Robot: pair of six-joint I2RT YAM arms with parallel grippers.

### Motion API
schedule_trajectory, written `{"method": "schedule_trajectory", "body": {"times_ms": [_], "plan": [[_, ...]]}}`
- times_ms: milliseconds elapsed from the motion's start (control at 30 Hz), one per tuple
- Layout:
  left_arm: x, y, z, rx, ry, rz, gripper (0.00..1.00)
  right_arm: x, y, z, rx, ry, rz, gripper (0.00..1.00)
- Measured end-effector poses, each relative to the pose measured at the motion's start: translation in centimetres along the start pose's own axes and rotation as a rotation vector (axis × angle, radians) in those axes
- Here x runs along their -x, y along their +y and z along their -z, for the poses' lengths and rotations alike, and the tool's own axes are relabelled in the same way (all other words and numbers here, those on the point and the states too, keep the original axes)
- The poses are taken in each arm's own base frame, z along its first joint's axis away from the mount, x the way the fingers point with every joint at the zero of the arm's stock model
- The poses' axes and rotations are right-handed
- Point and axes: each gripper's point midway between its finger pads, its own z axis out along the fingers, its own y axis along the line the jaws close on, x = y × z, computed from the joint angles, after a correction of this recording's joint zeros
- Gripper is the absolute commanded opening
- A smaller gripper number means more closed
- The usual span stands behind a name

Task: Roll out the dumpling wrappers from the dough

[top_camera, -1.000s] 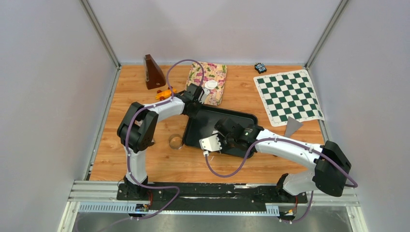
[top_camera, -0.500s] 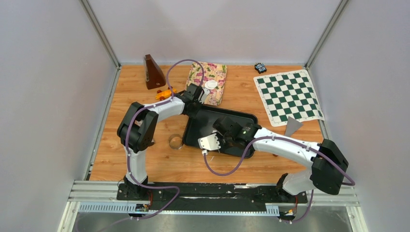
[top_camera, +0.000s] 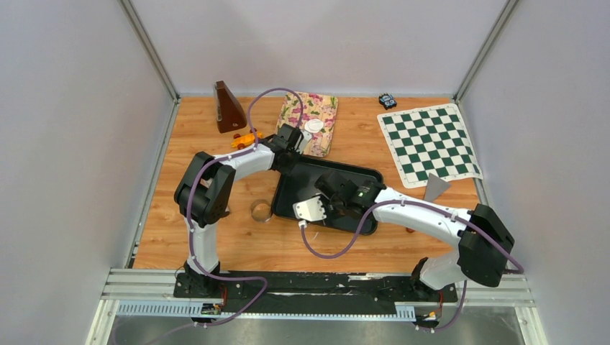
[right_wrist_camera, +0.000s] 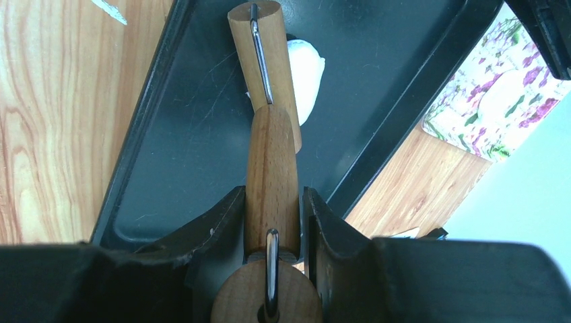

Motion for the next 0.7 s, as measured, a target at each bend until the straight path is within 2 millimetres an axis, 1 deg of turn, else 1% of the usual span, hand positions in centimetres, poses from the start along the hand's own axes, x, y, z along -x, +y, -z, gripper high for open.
{"method": "schedule_trajectory", "body": {"times_ms": [700], "plan": [[-0.1, 0.7, 0.0, 0.026, 0.002, 0.004, 0.0, 0.4, -1.1, -1.1, -0.02, 0.0, -0.009, 0.0]]}}
